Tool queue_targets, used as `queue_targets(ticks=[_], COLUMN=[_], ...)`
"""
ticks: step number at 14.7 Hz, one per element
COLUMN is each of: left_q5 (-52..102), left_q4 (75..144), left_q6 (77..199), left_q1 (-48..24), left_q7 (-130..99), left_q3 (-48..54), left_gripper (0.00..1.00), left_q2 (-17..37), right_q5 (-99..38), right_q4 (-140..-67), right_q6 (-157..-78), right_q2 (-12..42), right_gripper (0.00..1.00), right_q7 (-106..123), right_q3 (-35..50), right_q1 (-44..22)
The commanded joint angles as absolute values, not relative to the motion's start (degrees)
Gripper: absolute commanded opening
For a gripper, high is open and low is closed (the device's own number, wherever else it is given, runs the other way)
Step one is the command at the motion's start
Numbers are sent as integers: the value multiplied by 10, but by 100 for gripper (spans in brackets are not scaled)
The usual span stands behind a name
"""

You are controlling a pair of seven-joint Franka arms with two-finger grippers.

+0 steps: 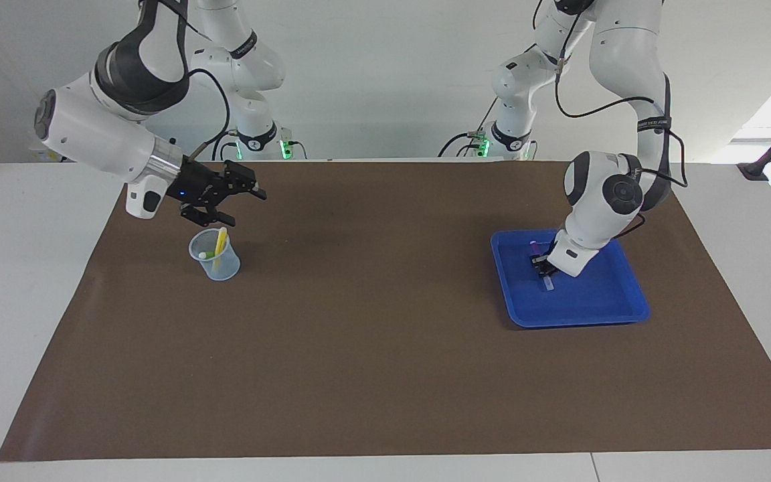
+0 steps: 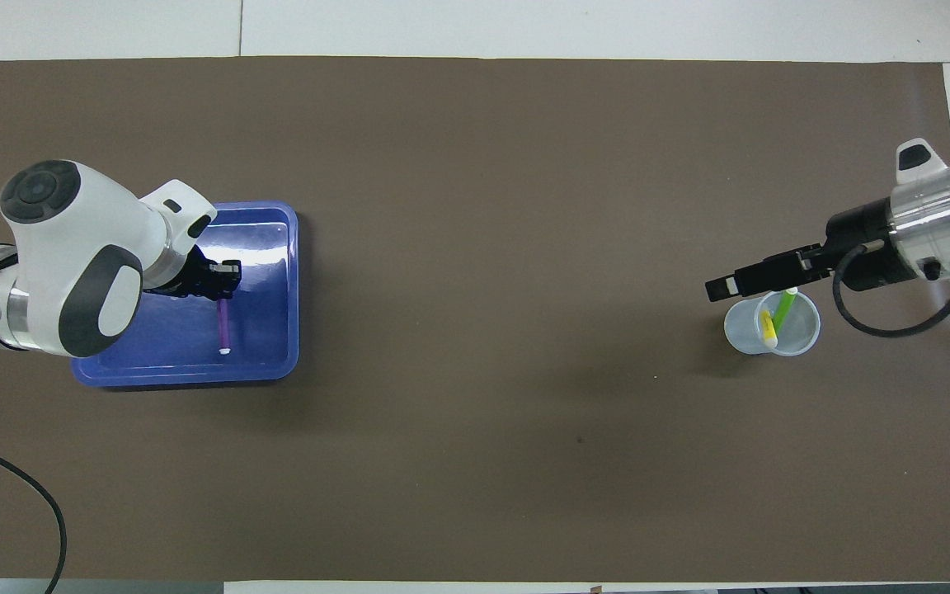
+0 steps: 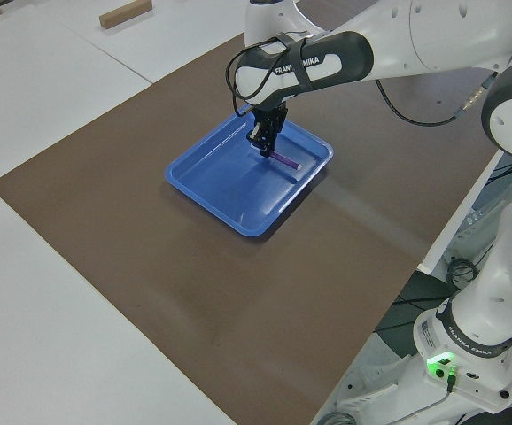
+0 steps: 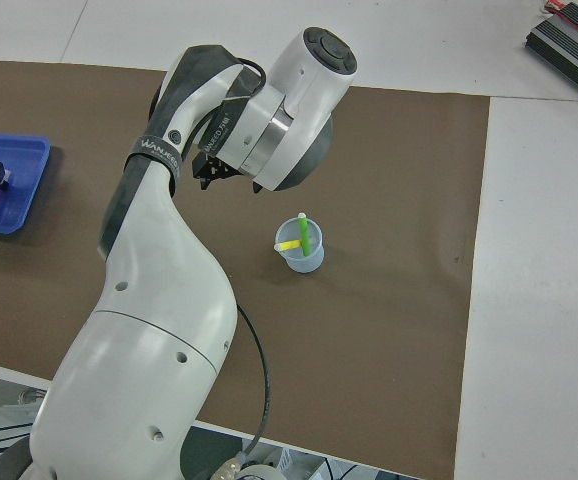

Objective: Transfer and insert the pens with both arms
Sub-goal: 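Lift the purple pen with the left gripper toward the right gripper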

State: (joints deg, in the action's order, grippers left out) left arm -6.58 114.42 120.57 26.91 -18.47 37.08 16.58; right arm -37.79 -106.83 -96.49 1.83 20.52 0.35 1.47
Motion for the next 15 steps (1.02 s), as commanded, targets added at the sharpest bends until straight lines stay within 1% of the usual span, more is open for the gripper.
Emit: queue_targets(ticks=[1,3,5,8,10,13,15], left_q5=[-7,29,75,118,182,283,307], left_q4=[1080,1048,1025,1013,1013,1027,1045], left_q6=[1122,1077,1057,1054,1060,1092,1122], left_q1=[274,271,272,276,280,280,267], left_q7=[-234,-298,-385,-559,-660,-750,-821], left_q3=[373,377,395,442,453,468,471], left_gripper=[0,0,0,0,0,0,0], left_q2=[162,161,153,152,147,103,86], right_q5=[-430,-449,-453,-477,-510,-517,-533], right_q4=[-1067,-1070,-1073,-1078,-1085,-1087,-1087], right_q6=[-991,-1008,-1014,-1031,-1061,-1102,-1125], right_q2=[21,20,18,17,16,16,17], right_gripper=[100,100,100,100,100,100,100], right_q7=[92,41,37,13,-6,-40,-58], right_q3=[3,3,3,3,3,3,3], right_q1=[-23,-48,-62,-76,-91,-117,-132])
